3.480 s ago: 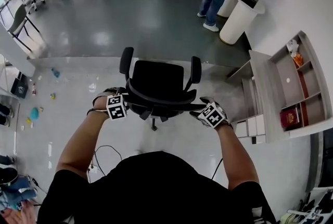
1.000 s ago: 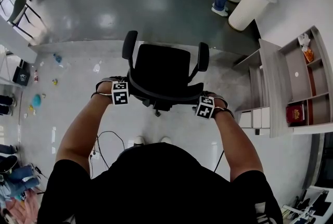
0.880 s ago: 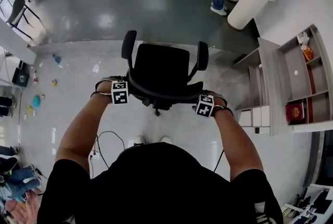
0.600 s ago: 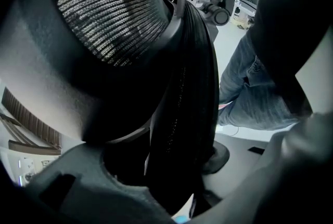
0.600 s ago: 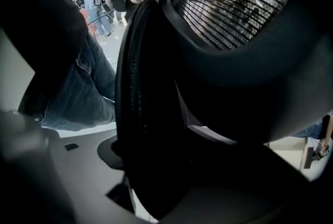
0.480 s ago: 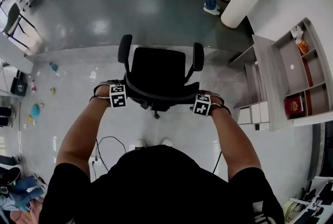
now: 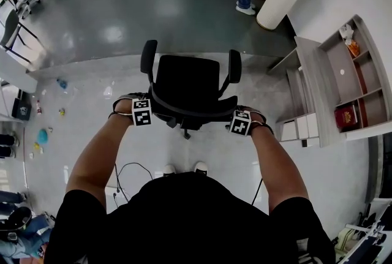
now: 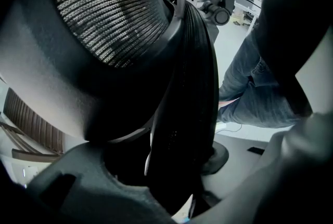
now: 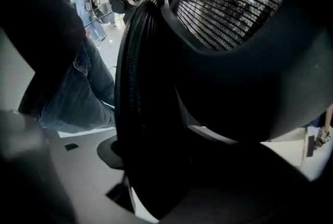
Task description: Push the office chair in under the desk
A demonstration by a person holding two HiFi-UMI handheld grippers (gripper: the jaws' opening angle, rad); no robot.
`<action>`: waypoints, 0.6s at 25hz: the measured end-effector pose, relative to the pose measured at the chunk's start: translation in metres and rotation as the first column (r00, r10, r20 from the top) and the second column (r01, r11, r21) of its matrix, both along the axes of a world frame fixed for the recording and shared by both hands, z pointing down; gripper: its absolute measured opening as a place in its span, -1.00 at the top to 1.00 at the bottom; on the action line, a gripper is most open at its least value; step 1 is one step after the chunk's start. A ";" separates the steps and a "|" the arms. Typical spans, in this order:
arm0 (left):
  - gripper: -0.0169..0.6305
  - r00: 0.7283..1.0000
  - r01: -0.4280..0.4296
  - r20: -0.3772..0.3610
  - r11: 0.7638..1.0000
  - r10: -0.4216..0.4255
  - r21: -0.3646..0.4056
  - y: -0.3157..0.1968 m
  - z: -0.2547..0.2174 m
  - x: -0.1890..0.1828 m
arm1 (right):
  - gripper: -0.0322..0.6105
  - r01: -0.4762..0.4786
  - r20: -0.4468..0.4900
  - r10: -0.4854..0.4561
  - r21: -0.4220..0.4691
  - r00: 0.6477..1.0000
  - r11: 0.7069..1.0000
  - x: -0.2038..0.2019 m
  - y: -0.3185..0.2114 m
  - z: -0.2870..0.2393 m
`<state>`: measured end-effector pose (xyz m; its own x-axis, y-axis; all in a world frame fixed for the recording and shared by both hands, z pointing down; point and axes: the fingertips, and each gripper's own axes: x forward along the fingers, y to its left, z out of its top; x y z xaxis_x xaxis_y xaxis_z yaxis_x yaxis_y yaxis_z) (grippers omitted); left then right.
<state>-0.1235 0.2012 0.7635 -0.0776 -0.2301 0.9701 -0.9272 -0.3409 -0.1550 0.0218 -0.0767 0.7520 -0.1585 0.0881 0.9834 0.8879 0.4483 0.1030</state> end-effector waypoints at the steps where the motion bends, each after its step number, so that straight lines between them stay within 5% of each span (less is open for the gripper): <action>1: 0.35 1.000 -0.005 -0.002 1.000 0.005 -0.004 0.000 0.000 -0.001 | 0.05 -0.007 0.002 0.007 -0.002 1.000 1.000 0.000 0.001 0.000; 15: 0.36 0.990 -0.142 -0.007 0.990 0.143 0.008 -0.034 -0.002 0.006 | 0.03 -0.150 0.000 0.150 -0.008 0.989 0.989 0.041 -0.009 -0.002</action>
